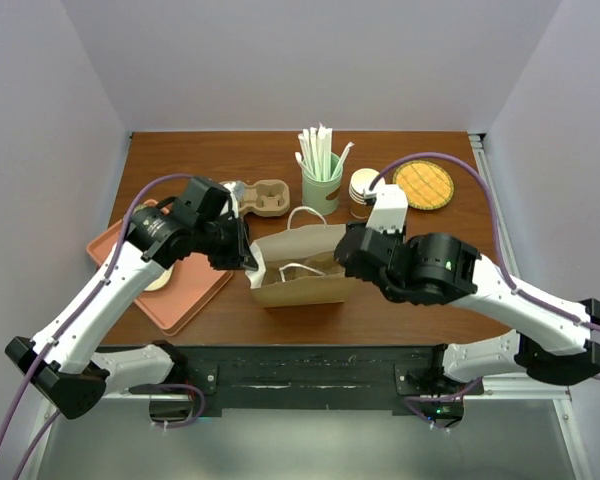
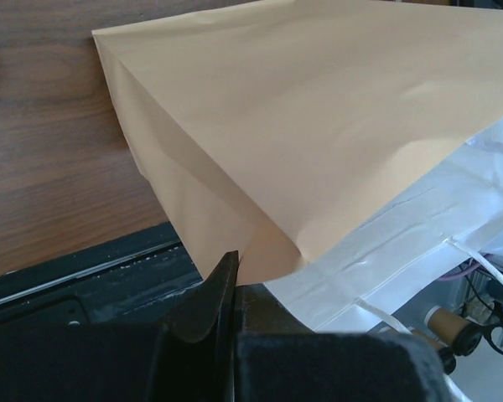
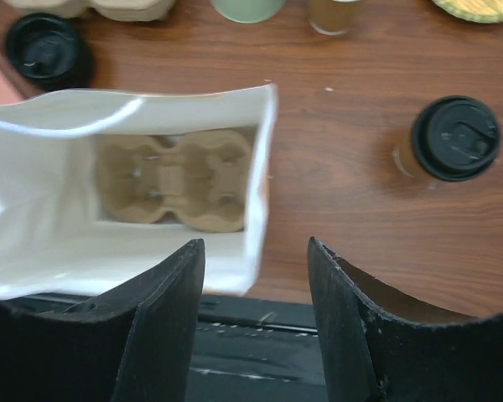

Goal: Pack the takeout coffee

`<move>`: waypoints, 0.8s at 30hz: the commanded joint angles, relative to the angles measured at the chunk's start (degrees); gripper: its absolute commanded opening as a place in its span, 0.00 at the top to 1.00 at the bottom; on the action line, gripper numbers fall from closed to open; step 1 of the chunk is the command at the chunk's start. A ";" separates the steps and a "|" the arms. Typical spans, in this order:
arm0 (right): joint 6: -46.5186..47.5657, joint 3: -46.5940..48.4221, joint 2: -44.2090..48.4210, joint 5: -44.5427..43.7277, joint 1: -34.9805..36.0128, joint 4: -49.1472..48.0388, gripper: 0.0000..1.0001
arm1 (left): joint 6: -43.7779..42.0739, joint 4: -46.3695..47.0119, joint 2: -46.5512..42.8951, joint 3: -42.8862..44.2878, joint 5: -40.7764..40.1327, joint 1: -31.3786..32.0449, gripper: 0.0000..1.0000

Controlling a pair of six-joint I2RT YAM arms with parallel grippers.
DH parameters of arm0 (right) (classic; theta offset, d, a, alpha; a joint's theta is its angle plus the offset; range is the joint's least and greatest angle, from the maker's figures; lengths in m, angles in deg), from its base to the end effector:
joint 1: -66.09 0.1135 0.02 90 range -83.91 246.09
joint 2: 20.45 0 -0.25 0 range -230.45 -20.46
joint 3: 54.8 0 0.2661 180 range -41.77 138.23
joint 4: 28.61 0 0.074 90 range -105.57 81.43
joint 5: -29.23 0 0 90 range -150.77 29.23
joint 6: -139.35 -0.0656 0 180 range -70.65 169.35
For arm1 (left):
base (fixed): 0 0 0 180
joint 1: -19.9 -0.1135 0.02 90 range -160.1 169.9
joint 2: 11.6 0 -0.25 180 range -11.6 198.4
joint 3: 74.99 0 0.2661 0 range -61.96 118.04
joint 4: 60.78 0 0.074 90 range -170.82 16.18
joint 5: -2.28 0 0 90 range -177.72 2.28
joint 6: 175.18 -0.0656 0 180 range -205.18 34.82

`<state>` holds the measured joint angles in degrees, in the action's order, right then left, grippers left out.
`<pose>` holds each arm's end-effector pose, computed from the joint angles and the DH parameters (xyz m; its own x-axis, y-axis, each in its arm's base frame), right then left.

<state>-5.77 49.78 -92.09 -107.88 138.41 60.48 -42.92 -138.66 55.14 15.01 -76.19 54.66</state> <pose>0.1158 0.2052 0.3969 -0.5745 0.0360 -0.8177 -0.0930 0.9897 0.1090 0.1945 -0.1509 0.3355 -0.9354 -0.1529 -0.3189 0.0334 0.8595 -0.5100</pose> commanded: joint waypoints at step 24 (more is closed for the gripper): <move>22.15 7.06 -7.64 13.02 -18.87 -12.60 0.58 | -2.62 -1.34 6.21 7.05 -1.86 -0.40 1.00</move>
<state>13.99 52.01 -99.61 -93.61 120.14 48.33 -43.77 -139.51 61.30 20.32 -77.83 54.51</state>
